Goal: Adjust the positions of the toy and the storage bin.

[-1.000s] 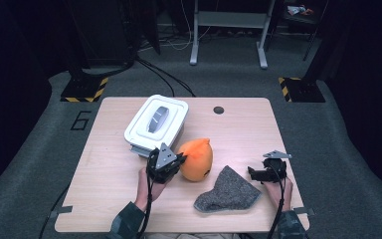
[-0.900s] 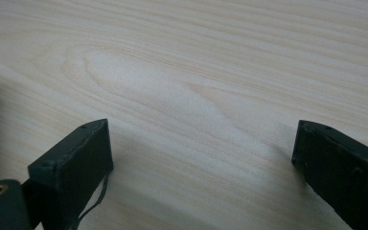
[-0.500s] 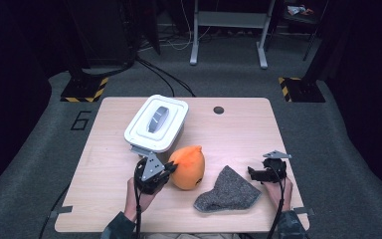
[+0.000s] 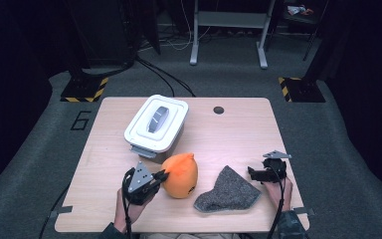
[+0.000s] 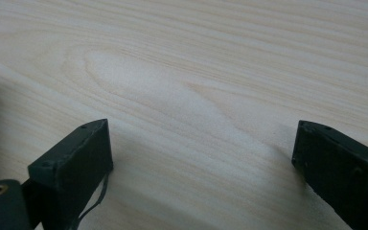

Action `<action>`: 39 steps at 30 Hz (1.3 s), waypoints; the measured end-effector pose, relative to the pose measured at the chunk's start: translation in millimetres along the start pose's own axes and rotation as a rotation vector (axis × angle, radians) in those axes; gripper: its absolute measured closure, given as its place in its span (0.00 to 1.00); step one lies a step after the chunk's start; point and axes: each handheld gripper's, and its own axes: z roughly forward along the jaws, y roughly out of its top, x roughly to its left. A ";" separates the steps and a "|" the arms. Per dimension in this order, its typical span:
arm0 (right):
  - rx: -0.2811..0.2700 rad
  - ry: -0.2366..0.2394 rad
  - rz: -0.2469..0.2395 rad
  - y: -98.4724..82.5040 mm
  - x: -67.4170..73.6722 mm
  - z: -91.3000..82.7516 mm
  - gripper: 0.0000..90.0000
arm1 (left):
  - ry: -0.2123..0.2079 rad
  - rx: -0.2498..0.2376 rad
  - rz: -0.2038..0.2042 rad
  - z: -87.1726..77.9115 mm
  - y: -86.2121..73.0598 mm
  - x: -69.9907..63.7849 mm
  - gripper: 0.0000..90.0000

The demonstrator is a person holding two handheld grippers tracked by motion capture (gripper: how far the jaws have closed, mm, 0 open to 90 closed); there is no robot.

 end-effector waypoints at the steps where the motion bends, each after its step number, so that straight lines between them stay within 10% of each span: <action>1: 0.000 0.000 0.000 0.0 0.0 0.0 0.06 | 0.001 -0.004 -0.004 -2.6 -1.5 0.3 0.95; 39: 0.006 0.004 0.004 0.6 0.3 0.3 0.06 | 0.152 0.044 -0.152 -79.8 -54.8 34.4 0.95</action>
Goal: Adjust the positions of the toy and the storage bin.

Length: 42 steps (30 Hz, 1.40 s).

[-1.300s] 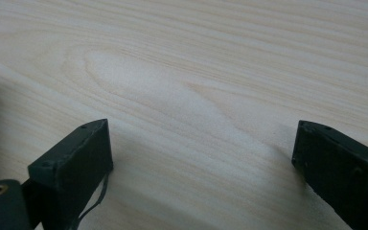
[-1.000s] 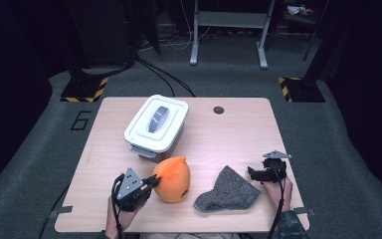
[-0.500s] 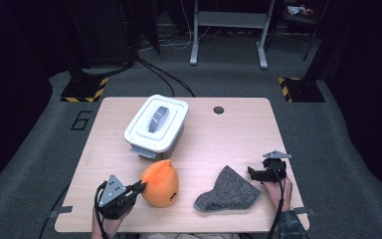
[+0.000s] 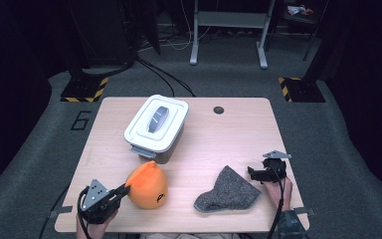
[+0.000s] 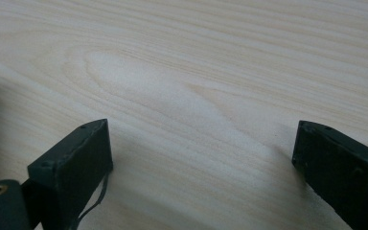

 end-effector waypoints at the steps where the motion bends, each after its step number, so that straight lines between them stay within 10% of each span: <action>1: 0.000 0.002 0.000 0.0 0.0 0.1 0.06 | 0.018 0.000 -0.015 -1.7 -2.6 3.6 0.95; 26: 0.000 0.002 0.000 0.1 -0.2 0.3 0.06 | 0.199 0.134 -0.202 14.3 -24.8 65.6 0.84; 42: 0.002 0.004 -0.002 0.4 -0.8 0.5 0.06 | 0.229 0.126 -0.222 7.7 -7.7 79.9 0.40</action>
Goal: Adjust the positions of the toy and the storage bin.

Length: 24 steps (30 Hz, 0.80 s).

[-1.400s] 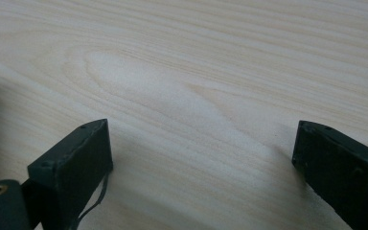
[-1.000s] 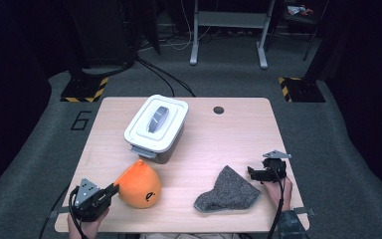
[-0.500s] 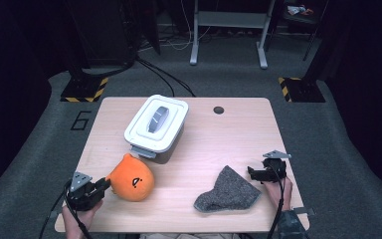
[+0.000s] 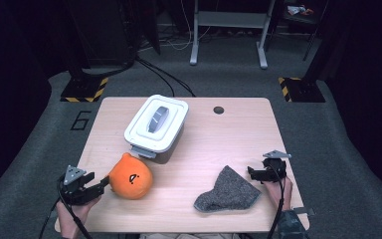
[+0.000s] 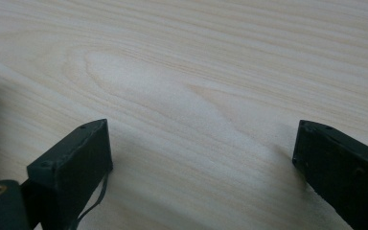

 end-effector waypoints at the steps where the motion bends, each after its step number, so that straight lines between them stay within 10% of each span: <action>1: 0.000 0.000 0.000 0.0 0.0 0.0 0.06 | 0.002 -0.001 0.004 -0.2 3.6 -0.2 0.40; 24: 0.002 0.004 -0.010 0.8 -1.9 1.1 0.05 | -0.042 -0.048 0.097 24.7 83.1 -19.4 0.10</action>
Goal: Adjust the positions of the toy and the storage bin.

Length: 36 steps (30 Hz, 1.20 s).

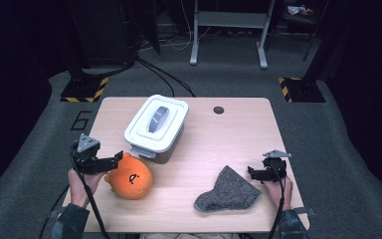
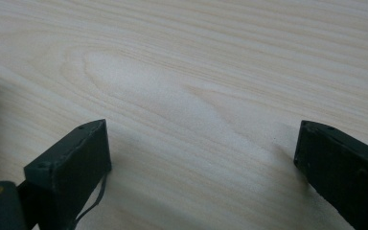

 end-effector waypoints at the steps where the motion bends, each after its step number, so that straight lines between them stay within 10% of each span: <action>1: 0.000 0.000 0.000 0.0 0.0 0.0 0.05 | -0.005 0.000 -0.005 2.2 3.4 -0.4 0.10; 16: 0.000 0.000 0.000 -0.1 0.1 0.0 0.05 | -0.027 0.042 0.022 48.2 41.0 -0.3 0.01; 36: -0.003 -0.001 -0.008 0.0 -0.4 0.0 0.05 | -0.055 0.079 0.048 89.0 48.1 -1.4 0.17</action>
